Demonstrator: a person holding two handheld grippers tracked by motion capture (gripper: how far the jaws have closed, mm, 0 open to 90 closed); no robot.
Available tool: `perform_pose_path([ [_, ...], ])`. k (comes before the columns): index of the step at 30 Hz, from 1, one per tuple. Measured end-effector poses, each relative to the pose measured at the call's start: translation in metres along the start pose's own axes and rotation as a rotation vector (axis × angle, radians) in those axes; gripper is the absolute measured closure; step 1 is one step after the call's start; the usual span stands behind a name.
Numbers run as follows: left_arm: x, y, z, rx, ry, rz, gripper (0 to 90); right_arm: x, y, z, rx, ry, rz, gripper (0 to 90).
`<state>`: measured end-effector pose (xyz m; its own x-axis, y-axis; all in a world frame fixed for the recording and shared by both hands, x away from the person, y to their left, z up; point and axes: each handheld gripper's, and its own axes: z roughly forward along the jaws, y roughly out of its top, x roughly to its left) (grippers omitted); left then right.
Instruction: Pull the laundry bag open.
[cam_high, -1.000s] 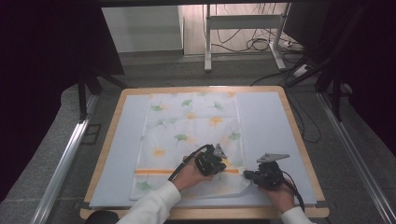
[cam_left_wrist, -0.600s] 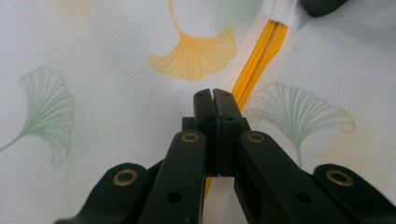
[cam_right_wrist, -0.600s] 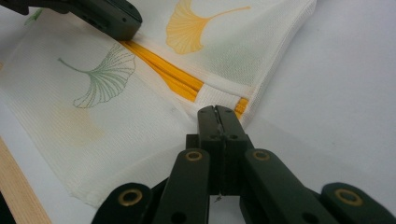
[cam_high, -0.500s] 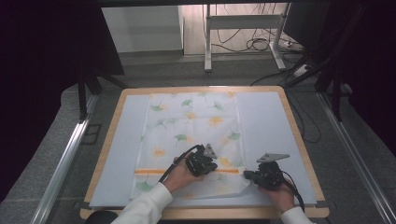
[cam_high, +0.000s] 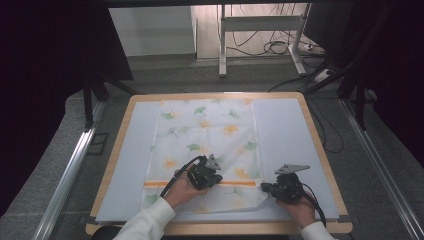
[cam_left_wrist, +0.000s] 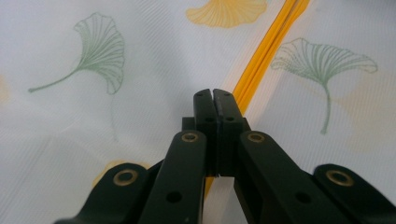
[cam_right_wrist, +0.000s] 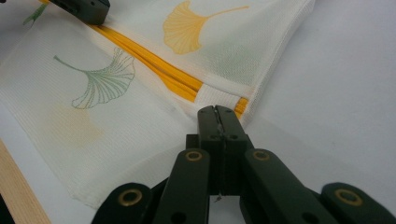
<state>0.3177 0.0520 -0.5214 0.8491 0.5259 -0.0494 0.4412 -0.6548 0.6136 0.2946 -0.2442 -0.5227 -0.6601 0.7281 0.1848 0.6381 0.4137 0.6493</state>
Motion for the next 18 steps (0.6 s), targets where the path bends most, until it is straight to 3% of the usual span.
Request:
perform_pose_path([
  [5,0.003,-0.006,-0.004,-0.003,0.004,-0.01,90.0,0.0,0.0,0.0,0.0,0.0,0.0,90.0],
  [8,0.004,-0.01,-0.006,-0.012,0.001,-0.036,90.0,0.0,0.0,0.0,0.0,0.0,0.0,90.0],
  [18,0.006,-0.015,-0.01,-0.011,0.01,-0.043,90.0,0.001,0.0,0.0,0.001,-0.005,-0.004,90.0],
])
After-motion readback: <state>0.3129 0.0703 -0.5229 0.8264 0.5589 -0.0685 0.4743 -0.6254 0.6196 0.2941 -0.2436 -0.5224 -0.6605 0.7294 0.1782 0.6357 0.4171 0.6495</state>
